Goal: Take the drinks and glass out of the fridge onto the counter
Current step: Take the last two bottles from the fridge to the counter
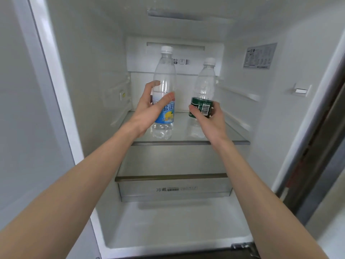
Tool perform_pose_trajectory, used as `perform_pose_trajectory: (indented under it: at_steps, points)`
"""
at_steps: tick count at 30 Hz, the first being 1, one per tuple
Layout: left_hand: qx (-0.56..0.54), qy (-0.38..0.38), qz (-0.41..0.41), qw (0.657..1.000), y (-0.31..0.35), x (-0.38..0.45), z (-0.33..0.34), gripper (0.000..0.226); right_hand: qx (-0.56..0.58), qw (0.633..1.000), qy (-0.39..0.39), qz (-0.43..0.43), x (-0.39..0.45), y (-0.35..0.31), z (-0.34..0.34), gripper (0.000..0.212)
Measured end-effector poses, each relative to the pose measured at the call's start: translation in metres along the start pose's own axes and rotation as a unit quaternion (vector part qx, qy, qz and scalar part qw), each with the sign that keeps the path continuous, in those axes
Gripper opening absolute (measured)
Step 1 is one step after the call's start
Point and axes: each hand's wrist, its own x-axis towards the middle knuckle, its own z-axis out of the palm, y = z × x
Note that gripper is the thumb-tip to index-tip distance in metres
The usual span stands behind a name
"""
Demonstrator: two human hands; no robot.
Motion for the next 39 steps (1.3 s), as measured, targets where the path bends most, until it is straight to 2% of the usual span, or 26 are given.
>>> perform_pose_trajectory:
  at_steps: [4, 8, 13, 15, 16, 17, 18, 21, 24, 27, 32, 35, 36, 39]
  points:
    - [-0.046, 0.026, 0.025, 0.998, 0.014, -0.021, -0.002, 0.041, 0.015, 1.000, 0.017, -0.015, -0.027, -0.012, -0.005, 0.034]
    - [-0.021, 0.014, 0.034, 0.999, 0.019, -0.045, 0.001, 0.042, 0.029, 1.000, 0.004, -0.007, -0.055, -0.024, -0.010, 0.037]
    - [-0.014, 0.030, 0.016, 0.999, 0.014, -0.078, 0.004, 0.038, 0.060, 0.998, -0.008, 0.003, -0.088, -0.034, -0.023, 0.032]
    - [-0.012, 0.032, 0.014, 0.999, 0.014, -0.093, 0.004, 0.036, 0.082, 0.996, -0.014, 0.020, -0.101, -0.034, -0.027, 0.041]
    - [-0.011, 0.035, 0.015, 0.999, 0.015, -0.101, 0.004, 0.036, 0.088, 0.995, -0.021, 0.033, -0.107, -0.034, -0.029, 0.053]
    - [-0.008, 0.044, 0.014, 0.999, 0.015, -0.110, 0.005, 0.035, 0.095, 0.994, -0.034, 0.046, -0.113, -0.032, -0.031, 0.064]
    - [-0.004, 0.055, 0.012, 0.998, 0.016, -0.119, 0.006, 0.034, 0.104, 0.992, -0.048, 0.051, -0.118, -0.032, -0.035, 0.064]
    - [-0.013, 0.083, 0.007, 0.996, 0.016, -0.147, 0.015, 0.030, 0.109, 0.989, -0.086, 0.049, -0.130, -0.029, -0.046, 0.034]
    - [-0.024, 0.128, 0.008, 0.991, 0.018, -0.176, 0.025, 0.032, 0.132, 0.982, -0.125, 0.049, -0.142, -0.032, -0.052, 0.031]
    - [-0.028, 0.171, 0.004, 0.985, 0.027, -0.207, 0.030, 0.029, 0.176, 0.971, -0.149, 0.062, -0.156, -0.033, -0.052, 0.035]
    - [-0.033, 0.256, -0.019, 0.966, 0.051, -0.265, 0.020, 0.032, 0.228, 0.949, -0.209, 0.064, -0.192, -0.050, -0.044, 0.057]
    - [-0.027, 0.298, -0.006, 0.954, 0.066, -0.304, 0.009, 0.023, 0.248, 0.931, -0.263, 0.051, -0.218, -0.063, -0.033, 0.055]
    - [-0.014, 0.306, 0.001, 0.952, 0.072, -0.318, 0.005, 0.027, 0.255, 0.924, -0.282, 0.046, -0.226, -0.069, -0.028, 0.054]
    - [0.017, 0.327, 0.017, 0.945, 0.091, -0.360, -0.012, 0.065, 0.272, 0.902, -0.333, 0.032, -0.254, -0.085, -0.009, 0.047]
